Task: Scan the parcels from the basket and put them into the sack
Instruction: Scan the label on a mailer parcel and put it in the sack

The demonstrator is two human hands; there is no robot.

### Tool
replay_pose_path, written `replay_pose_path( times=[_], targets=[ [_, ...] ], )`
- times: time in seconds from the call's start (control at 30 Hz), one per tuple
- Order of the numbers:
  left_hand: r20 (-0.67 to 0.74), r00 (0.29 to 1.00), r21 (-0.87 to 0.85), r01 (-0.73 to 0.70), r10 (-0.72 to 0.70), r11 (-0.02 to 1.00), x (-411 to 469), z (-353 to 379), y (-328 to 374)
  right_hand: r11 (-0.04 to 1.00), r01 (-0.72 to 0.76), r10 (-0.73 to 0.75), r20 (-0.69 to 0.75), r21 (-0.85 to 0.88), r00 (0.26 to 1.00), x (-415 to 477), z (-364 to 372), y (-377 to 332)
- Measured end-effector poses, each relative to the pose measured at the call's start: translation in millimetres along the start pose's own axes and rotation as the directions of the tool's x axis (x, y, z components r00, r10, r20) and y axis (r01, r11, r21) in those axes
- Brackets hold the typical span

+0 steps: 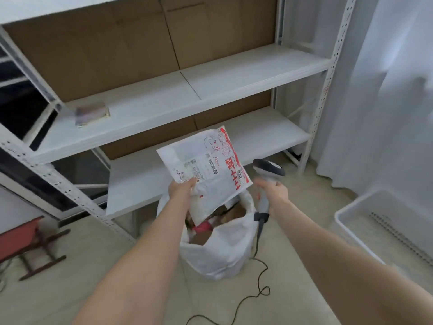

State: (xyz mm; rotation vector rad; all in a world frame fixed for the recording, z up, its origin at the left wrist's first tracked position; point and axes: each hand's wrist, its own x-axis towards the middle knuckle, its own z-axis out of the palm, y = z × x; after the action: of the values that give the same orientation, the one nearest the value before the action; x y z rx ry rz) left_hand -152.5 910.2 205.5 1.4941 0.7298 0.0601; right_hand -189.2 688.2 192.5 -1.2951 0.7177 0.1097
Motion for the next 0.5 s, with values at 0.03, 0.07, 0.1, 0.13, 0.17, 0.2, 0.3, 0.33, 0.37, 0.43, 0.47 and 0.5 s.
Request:
replay_pose_path(
  times=[0.03,0.07,0.1,0.13,0.17,0.2,0.3,0.33,0.37,0.43,0.47,0.5],
  targets=[
    [-0.027,1.000,0.016,0.004,-0.003,1.000,14.4,-9.5,-2.8,0.999,-0.042,0.042,0.009,0.023,0.999,3.1,14.5,8.5],
    [-0.046,0.999,0.028,0.008,-0.006,1.000,26.5,-15.8,-7.4,0.995,-0.087,0.086,0.012,0.045,0.996,6.5,25.3,17.3],
    [-0.061,0.998,0.044,0.007,-0.004,0.999,36.6,-19.4,-12.3,0.990,-0.125,0.124,0.011,0.062,0.992,9.1,33.1,24.6],
    [-0.077,0.997,0.068,0.008,-0.003,0.998,44.4,-20.9,-18.0,0.984,-0.158,0.158,0.012,0.083,0.987,11.2,38.9,30.7],
    [-0.090,0.996,0.092,0.016,-0.007,0.996,49.5,-21.4,-23.0,0.976,-0.186,0.185,0.019,0.112,0.983,12.9,42.5,35.9],
    [-0.095,0.995,0.105,0.027,-0.017,0.994,53.9,-20.5,-27.3,0.967,-0.211,0.209,0.027,0.146,0.978,14.9,44.9,39.4],
    [-0.075,0.996,0.131,0.046,-0.037,0.990,66.0,-19.2,-37.8,0.949,-0.254,0.256,0.010,0.190,0.967,29.1,48.7,47.8],
    [-0.067,0.997,0.124,0.055,-0.046,0.991,71.8,-19.4,-43.3,0.942,-0.266,0.270,0.011,0.202,0.963,34.0,50.0,50.5],
    [-0.053,0.997,0.119,0.066,-0.060,0.991,77.8,-19.5,-48.3,0.934,-0.283,0.286,0.016,0.219,0.958,38.4,51.6,54.8],
    [-0.040,0.994,0.118,0.102,-0.098,0.988,87.3,-20.2,-58.3,0.922,-0.304,0.309,0.018,0.242,0.951,43.2,54.3,66.5],
    [-0.033,0.993,0.118,0.118,-0.115,0.986,94.9,-18.7,-65.5,0.916,-0.311,0.321,0.003,0.254,0.947,47.2,55.5,74.8],
    [-0.028,0.992,0.110,0.129,-0.127,0.985,99.4,-18.0,-70.6,0.911,-0.319,0.333,-0.012,0.262,0.943,49.3,56.4,82.0]
  ],
)
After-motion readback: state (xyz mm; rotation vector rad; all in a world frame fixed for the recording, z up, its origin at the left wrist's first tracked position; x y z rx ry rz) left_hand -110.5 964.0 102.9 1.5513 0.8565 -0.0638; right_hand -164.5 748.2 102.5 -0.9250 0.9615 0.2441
